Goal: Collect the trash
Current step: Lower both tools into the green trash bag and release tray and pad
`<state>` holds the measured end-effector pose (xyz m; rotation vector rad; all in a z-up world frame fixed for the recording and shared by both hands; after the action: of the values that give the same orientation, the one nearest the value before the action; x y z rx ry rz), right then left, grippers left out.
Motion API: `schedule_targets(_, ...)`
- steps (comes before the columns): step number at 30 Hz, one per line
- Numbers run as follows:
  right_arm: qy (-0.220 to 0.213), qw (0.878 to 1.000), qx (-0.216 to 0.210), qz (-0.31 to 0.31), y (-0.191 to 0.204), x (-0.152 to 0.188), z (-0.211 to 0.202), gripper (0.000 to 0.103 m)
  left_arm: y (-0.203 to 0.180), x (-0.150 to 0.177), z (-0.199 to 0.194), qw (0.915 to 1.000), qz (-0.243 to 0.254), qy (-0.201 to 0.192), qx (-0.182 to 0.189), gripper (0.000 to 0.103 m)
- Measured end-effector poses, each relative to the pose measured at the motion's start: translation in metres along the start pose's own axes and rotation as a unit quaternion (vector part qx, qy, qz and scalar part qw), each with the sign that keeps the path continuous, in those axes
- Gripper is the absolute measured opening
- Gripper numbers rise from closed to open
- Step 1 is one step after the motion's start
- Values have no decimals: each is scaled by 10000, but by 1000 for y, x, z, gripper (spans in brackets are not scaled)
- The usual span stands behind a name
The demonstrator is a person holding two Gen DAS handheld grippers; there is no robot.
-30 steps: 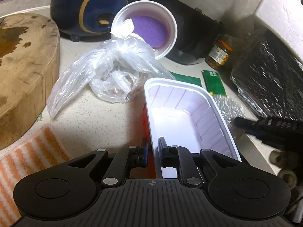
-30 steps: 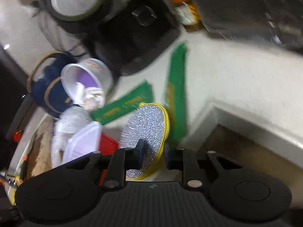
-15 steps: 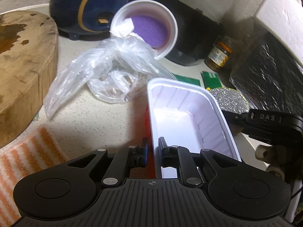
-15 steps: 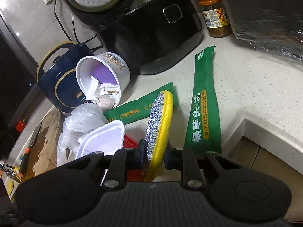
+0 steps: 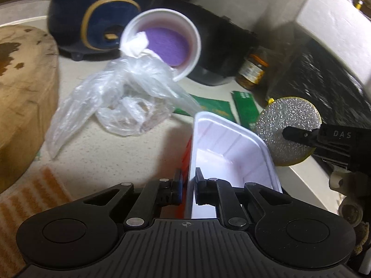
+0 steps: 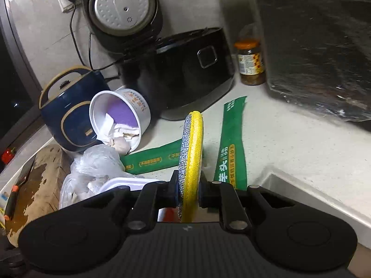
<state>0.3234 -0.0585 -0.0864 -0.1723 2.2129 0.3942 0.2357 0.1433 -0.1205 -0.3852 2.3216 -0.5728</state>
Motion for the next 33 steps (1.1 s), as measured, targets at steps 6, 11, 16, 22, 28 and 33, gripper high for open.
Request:
schedule_targets(6, -242, 9980, 315, 501, -16, 10, -35, 14, 0, -7, -6, 9997, 108, -48, 195, 13)
schedule_targets(11, -431, 9943, 862, 450, -43, 27, -75, 14, -11, -1, -18, 9991, 252, -254, 210, 12)
schedule_targets(16, -198, 9928, 1122, 382, -83, 67, -102, 14, -19, 15, -23, 9995, 151, -274, -59, 11)
schedule_targets(22, -36, 9911, 1043, 823, -123, 122, -128, 14, -32, 26, -27, 9977, 325, -325, -499, 11)
schedule_targets(28, 155, 9911, 952, 922, -136, 152, -131, 14, -45, 23, -41, 9947, 576, -543, -649, 12)
schedule_targets(33, 7, 9910, 911, 986, -136, 152, -135, 14, -77, 43, -38, 9957, 920, -105, -50, 12)
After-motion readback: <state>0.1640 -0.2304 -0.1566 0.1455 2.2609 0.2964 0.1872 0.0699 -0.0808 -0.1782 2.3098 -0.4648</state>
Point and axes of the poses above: each gripper's, at about its wrist camera, not at the fingertips, and z roughly the way its jaws point, y to its left, x to its underside, the point moved 8 cm from there along z, roughly the way its jaws point, and after that the axes turned 9 degrees about -z, right-handed, at the moved point
